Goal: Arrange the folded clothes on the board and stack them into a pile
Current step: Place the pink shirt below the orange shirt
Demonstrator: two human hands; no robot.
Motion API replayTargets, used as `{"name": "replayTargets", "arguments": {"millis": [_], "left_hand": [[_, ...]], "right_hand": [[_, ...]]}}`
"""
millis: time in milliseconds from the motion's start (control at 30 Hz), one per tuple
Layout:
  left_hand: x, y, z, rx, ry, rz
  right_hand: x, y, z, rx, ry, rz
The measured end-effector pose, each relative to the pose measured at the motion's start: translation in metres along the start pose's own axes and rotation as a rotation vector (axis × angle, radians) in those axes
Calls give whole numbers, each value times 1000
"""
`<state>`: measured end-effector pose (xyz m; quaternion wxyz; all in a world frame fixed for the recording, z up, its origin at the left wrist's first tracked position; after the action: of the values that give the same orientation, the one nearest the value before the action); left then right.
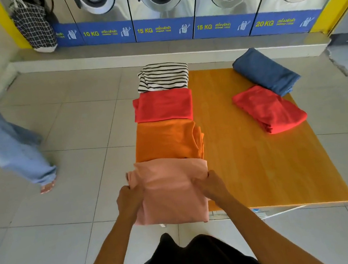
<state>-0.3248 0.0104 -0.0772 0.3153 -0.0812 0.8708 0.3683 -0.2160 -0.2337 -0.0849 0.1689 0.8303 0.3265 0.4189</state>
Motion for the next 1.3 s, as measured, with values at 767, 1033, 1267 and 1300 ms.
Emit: {"name": "replayTargets", "arguments": {"millis": [767,1033,1267,1300], "left_hand": [[-22,18,1,-67,-237,55],[-94,-8,-28,-74,-480,84],[-169,-53,-47,93,-694,174],[-178,-59,-48,109,-723,192]], "right_hand": [[1,28,-11,-357,80,122],[26,63,-9,-381,215,343],[29,116,5,-398,194,551],[28,126,9,-408,188,572]]}}
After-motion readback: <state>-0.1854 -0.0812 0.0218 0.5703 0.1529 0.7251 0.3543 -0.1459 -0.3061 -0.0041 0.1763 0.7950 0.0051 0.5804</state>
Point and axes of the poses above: each hand's wrist, its own z-axis towards the middle knuckle, its own y-axis out of the back of the hand, x = y × z, the point moved 4 cm from there along z, towards the middle knuckle, and after that the axes turned 2 degrees about -x, right-handed, at the moved point
